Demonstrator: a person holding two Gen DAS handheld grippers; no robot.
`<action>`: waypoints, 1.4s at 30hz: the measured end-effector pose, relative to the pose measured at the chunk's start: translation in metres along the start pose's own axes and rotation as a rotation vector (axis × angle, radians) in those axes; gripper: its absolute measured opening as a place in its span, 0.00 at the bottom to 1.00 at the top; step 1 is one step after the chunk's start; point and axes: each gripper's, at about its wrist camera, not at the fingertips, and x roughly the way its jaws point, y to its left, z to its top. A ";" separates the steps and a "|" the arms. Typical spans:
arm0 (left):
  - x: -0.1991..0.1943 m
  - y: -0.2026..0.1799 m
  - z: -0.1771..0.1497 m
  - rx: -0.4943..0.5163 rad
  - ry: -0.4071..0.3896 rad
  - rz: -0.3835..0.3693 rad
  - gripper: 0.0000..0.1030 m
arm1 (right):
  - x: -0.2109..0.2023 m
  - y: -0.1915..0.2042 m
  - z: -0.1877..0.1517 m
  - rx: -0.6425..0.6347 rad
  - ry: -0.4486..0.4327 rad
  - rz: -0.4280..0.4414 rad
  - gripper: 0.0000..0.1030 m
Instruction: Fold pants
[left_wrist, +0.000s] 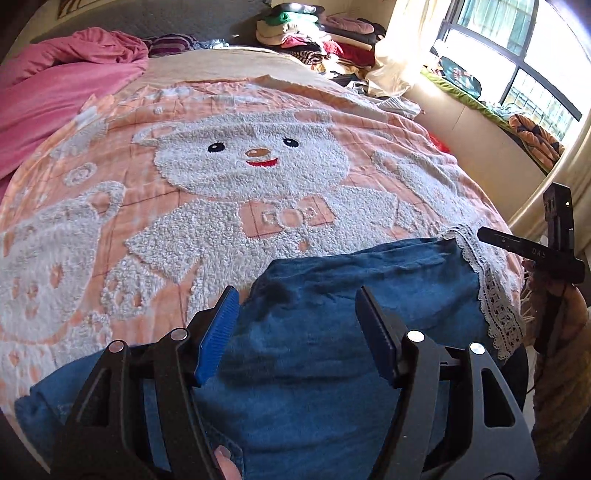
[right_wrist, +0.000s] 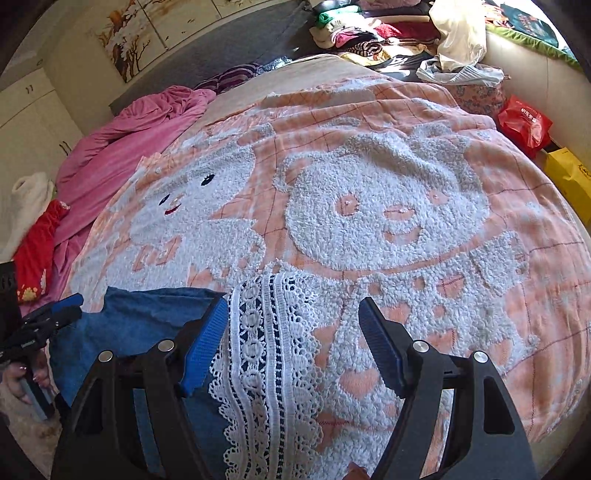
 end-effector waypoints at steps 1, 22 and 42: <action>0.007 0.002 0.003 0.001 0.012 0.000 0.56 | 0.004 -0.001 0.001 0.002 0.010 0.003 0.69; 0.046 0.015 0.003 -0.114 0.041 -0.131 0.05 | 0.027 0.006 -0.006 -0.082 0.057 0.196 0.20; 0.072 0.006 0.007 0.026 0.022 0.169 0.10 | 0.058 0.017 0.015 -0.212 0.045 -0.076 0.47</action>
